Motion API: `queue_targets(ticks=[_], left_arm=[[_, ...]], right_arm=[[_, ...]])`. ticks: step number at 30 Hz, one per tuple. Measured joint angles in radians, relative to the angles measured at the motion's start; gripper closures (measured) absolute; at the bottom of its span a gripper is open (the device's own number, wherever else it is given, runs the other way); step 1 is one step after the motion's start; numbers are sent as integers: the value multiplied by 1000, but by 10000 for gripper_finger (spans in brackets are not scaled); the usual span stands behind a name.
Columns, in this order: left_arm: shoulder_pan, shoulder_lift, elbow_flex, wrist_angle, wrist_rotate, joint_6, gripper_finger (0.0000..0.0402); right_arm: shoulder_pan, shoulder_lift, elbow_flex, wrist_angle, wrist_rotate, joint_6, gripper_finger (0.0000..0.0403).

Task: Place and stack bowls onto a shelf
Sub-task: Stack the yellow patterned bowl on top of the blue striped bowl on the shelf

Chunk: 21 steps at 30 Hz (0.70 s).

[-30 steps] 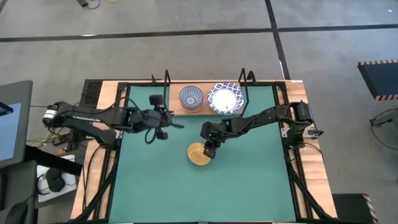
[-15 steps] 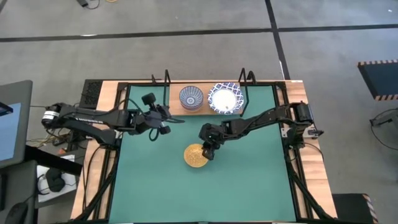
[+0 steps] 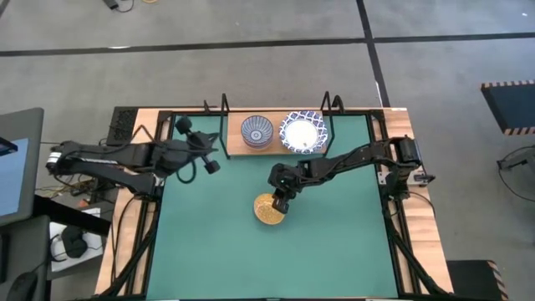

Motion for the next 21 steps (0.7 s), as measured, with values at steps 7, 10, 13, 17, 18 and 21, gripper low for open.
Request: queue_targets(ticks=[7,10,13,17,18,21], left_arm=[[-18,-65,0,-4,0,-1,401],[-21,-70,0,-18,0,-9,402],[-21,-65,0,-54,0,-27,402],[-21,-51,0,-71,-30,-37,402],[-21,-47,2,-66,-34,-38,402],[-21,-44,1,-73,-34,-34,402]], right_arm=[[-23,-42,6,-25,32,-59,381],[-57,-78,39,-36,60,-98,381],[-95,-123,87,-53,83,-141,381],[-147,-150,155,-58,86,-198,381],[-161,-152,175,-61,87,-214,381],[-202,-157,239,-59,92,-251,381]])
